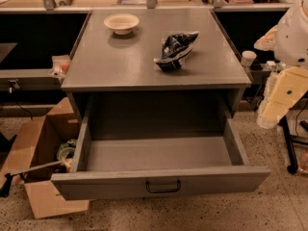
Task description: Place blue chip bag into top drawer
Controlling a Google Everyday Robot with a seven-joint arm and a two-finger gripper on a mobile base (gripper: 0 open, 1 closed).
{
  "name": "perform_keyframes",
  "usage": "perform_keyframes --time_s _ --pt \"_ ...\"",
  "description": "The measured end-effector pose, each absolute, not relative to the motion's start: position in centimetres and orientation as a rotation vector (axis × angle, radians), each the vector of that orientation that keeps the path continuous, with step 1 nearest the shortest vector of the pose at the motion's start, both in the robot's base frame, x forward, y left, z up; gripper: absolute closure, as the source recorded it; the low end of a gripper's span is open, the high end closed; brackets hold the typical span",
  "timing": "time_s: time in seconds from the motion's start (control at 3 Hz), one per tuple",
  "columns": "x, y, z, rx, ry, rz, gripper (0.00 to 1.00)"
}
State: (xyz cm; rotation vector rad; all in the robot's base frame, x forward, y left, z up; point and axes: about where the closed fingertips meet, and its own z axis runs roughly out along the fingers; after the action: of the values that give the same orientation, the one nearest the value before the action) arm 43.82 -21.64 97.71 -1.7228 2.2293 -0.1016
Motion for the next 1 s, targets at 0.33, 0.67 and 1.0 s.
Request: perform_keyframes --time_s 0.33,0.67,1.0 --pt "43.8 -21.6 97.7 -1.723 2.229 -0.102 0.0" --pt "49.1 -20.0 96.4 -1.654 2.18 -0.085 0.0" --pt "53.5 -18.6 94.1 -1.567 2.156 -0.051 0.0"
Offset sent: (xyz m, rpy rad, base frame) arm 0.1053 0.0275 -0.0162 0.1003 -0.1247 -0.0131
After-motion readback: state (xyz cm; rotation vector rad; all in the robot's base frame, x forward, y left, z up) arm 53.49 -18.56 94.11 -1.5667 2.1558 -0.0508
